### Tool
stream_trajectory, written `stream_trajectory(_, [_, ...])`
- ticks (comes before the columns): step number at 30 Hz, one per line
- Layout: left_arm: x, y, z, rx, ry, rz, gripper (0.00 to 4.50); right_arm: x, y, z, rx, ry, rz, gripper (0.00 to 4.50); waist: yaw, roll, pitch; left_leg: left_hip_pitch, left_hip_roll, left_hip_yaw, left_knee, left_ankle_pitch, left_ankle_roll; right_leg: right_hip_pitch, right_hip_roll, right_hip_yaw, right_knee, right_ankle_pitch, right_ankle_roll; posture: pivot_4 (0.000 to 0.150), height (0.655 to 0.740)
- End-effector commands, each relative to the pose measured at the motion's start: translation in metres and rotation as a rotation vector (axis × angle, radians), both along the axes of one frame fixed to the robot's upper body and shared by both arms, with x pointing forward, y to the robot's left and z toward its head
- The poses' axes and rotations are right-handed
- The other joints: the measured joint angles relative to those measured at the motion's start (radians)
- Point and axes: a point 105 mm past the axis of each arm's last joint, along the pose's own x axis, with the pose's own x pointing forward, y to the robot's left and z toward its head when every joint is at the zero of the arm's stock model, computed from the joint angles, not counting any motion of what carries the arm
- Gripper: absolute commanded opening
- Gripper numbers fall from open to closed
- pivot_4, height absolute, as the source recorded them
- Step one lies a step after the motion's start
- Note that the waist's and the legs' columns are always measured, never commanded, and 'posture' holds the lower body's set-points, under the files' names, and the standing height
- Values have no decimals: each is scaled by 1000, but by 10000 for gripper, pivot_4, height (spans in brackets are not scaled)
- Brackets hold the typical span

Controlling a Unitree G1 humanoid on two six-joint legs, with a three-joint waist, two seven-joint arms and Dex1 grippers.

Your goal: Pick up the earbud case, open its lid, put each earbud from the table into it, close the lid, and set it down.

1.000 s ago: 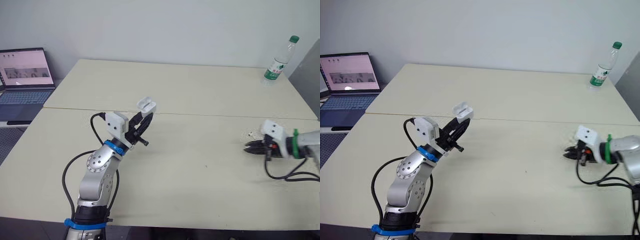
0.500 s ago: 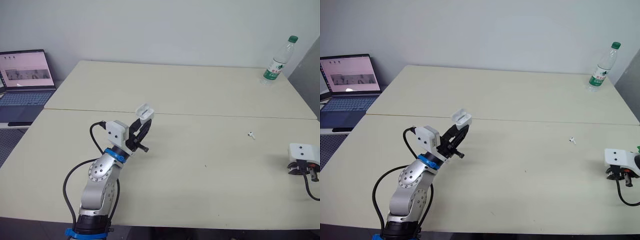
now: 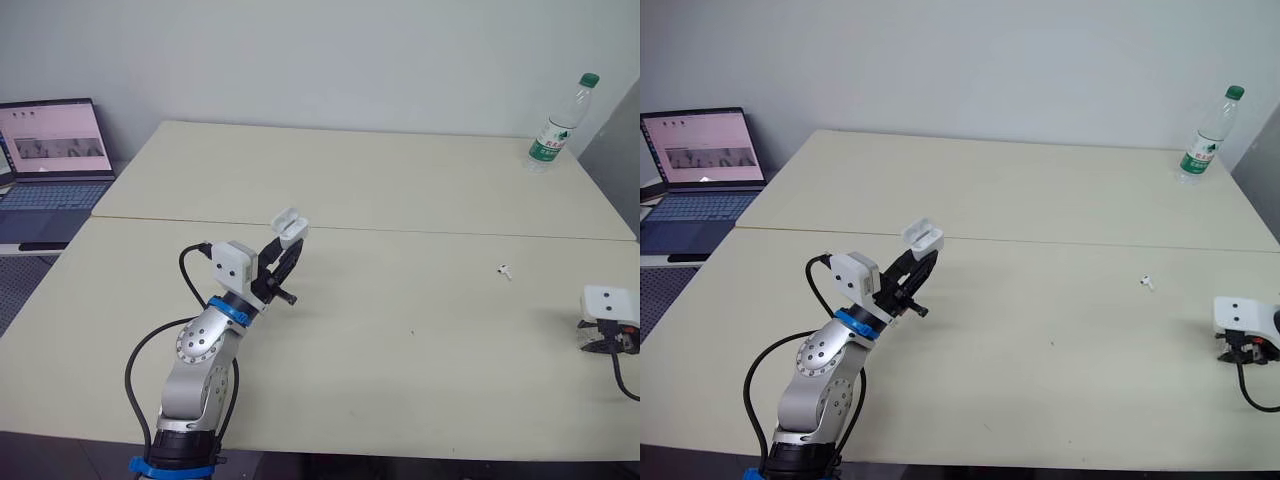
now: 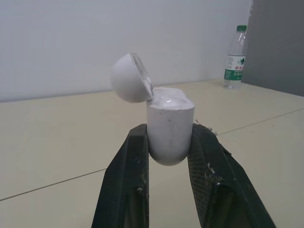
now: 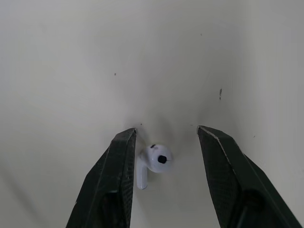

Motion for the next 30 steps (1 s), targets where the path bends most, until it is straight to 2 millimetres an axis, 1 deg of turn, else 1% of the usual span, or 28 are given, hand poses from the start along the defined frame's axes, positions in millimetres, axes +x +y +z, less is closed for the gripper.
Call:
stream_trajectory(1, [-4, -7, 16, -11, -59, -31, 7435, -11, -13, 0, -40, 48, -39, 21594, 2, 0, 0, 0, 0, 0, 0, 0, 0, 0, 0, 0, 0, 0, 0, 1500, 7400])
stream_trajectory(9, [-4, -7, 15, -13, -53, -26, 7435, -15, -19, 0, -63, 80, -77, 21594, 3, 0, 0, 0, -1, 0, 0, 0, 0, 0, 0, 0, 0, 0, 0, 1500, 7400])
stream_trajectory(17, [-5, -7, 15, -17, -51, -26, 7435, -13, -16, -2, -43, 79, -93, 21594, 3, 0, 0, 0, -1, 0, 0, 0, 0, 0, 0, 0, 0, 0, 0, 1500, 7400])
stream_trajectory(20, [-4, -8, 15, -13, -49, -30, 7435, -14, -15, -3, -37, 86, -95, 16270, 3, 0, 0, 0, -1, 0, 0, 0, 0, 0, 0, 0, 0, 0, 0, 1500, 7400])
stream_trajectory(21, [-4, -8, 15, -13, -49, -32, 7435, -15, -15, -3, -36, 92, -93, 13286, 3, 0, 0, 0, -1, 0, 0, 0, 0, 0, 0, 0, 0, 0, 0, 1500, 7400])
stream_trajectory(23, [-4, -9, 15, -14, -47, -36, 7435, -18, -16, -4, -40, 105, -86, 5917, 3, -1, 0, 0, 0, 0, 0, 0, 0, 0, 0, 0, 0, 0, 0, 1500, 7400])
stream_trajectory(24, [-4, -9, 15, -14, -46, -37, 7435, -20, -17, -4, -44, 108, -85, 4395, 3, -1, -1, 0, 0, 0, 0, 0, 0, 1, 0, 0, 0, 0, 0, 1500, 7400])
stream_trajectory(27, [-5, -10, 14, -13, -43, -41, 7435, -21, -18, -4, -53, 107, -81, 4398, 4, -1, -1, 0, 0, 0, 0, 0, 0, 1, 0, 0, 0, 0, 0, 1500, 7400])
stream_trajectory(30, [-5, -12, 14, -11, -41, -49, 7435, -15, -10, 0, -7, 85, -69, 4397, 4, -1, -1, 0, -1, 0, 0, 0, 0, 1, 0, 0, 0, 0, 0, 1500, 7400])
